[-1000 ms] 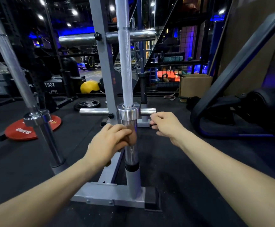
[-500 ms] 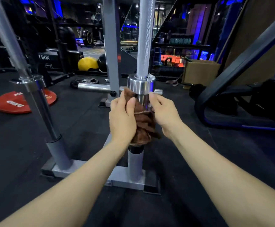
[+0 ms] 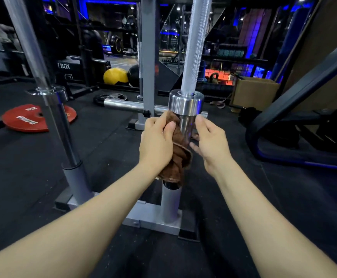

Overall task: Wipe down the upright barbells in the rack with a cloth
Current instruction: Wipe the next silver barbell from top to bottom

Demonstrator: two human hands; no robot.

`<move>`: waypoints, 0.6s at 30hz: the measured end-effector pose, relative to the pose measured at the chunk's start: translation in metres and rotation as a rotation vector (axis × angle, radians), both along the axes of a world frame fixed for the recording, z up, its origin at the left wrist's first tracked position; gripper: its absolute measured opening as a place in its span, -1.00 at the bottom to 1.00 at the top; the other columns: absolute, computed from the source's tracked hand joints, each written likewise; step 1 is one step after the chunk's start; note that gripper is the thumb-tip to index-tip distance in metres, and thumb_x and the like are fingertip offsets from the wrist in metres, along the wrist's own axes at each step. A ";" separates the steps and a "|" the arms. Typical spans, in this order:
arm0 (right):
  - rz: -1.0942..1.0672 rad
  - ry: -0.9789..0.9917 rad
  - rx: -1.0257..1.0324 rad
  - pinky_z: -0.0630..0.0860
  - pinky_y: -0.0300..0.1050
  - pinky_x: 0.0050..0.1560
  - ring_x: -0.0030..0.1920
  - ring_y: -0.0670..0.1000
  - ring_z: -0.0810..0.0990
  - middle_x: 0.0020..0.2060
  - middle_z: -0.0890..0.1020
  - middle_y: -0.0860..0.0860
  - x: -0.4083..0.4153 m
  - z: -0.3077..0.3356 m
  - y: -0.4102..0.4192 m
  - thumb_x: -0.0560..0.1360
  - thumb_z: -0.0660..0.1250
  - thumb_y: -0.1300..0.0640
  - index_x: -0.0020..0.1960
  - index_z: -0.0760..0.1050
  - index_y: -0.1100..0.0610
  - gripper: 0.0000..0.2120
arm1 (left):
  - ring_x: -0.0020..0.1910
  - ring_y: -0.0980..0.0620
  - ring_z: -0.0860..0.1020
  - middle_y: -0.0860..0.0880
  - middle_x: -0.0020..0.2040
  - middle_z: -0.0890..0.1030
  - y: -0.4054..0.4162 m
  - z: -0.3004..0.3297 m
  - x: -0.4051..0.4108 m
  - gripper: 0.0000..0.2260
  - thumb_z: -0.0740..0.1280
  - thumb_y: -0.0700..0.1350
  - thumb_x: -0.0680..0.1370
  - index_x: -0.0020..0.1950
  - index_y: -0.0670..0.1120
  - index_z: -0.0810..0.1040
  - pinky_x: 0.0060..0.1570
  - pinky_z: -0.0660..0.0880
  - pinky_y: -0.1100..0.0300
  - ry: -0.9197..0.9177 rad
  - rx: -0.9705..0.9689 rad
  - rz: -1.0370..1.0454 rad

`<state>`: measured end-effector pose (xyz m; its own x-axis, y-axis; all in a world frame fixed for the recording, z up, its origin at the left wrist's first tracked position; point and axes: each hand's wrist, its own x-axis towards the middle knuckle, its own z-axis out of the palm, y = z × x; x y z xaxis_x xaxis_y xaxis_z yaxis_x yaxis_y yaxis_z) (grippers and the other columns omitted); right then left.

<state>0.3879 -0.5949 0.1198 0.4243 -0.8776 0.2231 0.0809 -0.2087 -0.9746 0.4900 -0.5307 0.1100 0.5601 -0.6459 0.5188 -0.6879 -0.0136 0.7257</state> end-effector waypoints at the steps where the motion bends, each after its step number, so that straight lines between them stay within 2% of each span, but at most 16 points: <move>1: -0.005 -0.002 -0.005 0.51 0.06 0.14 -0.09 -0.03 0.60 -0.25 0.66 -0.09 0.000 0.000 0.002 0.63 0.15 0.00 -0.32 0.61 -0.18 -0.58 | 0.06 -0.03 0.43 0.01 0.08 0.38 0.001 -0.001 0.000 -0.75 0.10 -0.05 0.64 0.27 0.03 0.46 -0.01 0.29 0.20 -0.007 -0.002 0.006; 3: -0.024 -0.010 -0.017 0.48 0.15 0.18 0.03 0.16 0.61 -0.10 0.66 0.14 0.002 0.001 0.007 0.63 0.16 0.00 -0.30 0.61 -0.16 -0.61 | 0.09 -0.10 0.45 0.00 0.08 0.38 0.002 -0.006 0.003 -0.75 0.11 -0.05 0.64 0.28 0.02 0.45 0.05 0.36 0.11 -0.025 0.047 0.006; 5: -0.036 -0.004 -0.037 0.46 0.24 0.22 0.13 0.25 0.53 0.03 0.59 0.26 0.003 0.003 0.013 0.63 0.16 0.00 -0.24 0.61 -0.12 -0.66 | 0.14 -0.15 0.44 -0.04 0.11 0.41 0.005 -0.011 0.007 -0.73 0.12 -0.04 0.64 0.30 0.04 0.46 0.13 0.37 0.06 -0.033 0.141 -0.009; 8: -0.036 0.010 -0.050 0.46 0.20 0.20 0.09 0.24 0.57 -0.01 0.63 0.23 0.003 0.005 0.015 0.63 0.16 0.01 -0.27 0.61 -0.21 -0.61 | 0.15 -0.10 0.44 -0.08 0.10 0.46 0.006 -0.005 0.010 -0.74 0.13 -0.05 0.64 0.27 0.06 0.50 0.13 0.36 0.10 0.002 0.125 -0.033; 12: -0.003 0.021 -0.047 0.51 0.06 0.14 -0.07 0.00 0.60 -0.15 0.65 0.02 0.001 0.004 0.012 0.63 0.15 0.00 -0.23 0.60 -0.18 -0.65 | 0.08 -0.11 0.48 -0.08 0.08 0.52 -0.003 0.007 0.009 -0.76 0.08 -0.04 0.64 0.20 0.04 0.49 0.06 0.42 0.02 0.024 0.016 -0.001; 14: 0.001 0.028 -0.053 0.51 0.06 0.13 -0.06 -0.02 0.59 -0.10 0.66 0.09 0.002 -0.001 0.009 0.63 0.14 -0.02 -0.22 0.61 -0.24 -0.65 | 0.12 -0.11 0.45 -0.06 0.13 0.50 -0.004 0.000 0.007 -0.74 0.05 -0.03 0.65 0.25 0.05 0.46 0.07 0.41 0.00 0.001 0.014 -0.003; 16: -0.003 0.029 -0.048 0.50 0.06 0.17 0.01 -0.01 0.61 0.00 0.65 0.10 0.003 -0.007 0.005 0.62 0.15 -0.04 -0.05 0.61 -0.23 -0.74 | 0.14 -0.12 0.44 -0.05 0.18 0.48 -0.003 -0.012 0.010 -0.74 0.06 -0.03 0.65 0.27 0.07 0.44 0.06 0.38 0.04 -0.035 0.068 0.018; 18: -0.022 0.039 -0.030 0.50 0.10 0.23 0.10 0.01 0.60 0.04 0.65 0.04 0.003 -0.011 0.002 0.61 0.16 -0.06 0.23 0.55 -0.08 -0.72 | 0.13 -0.16 0.46 -0.06 0.18 0.48 0.003 -0.029 0.012 -0.75 0.07 -0.04 0.65 0.25 0.08 0.46 0.02 0.36 0.06 -0.072 0.187 0.023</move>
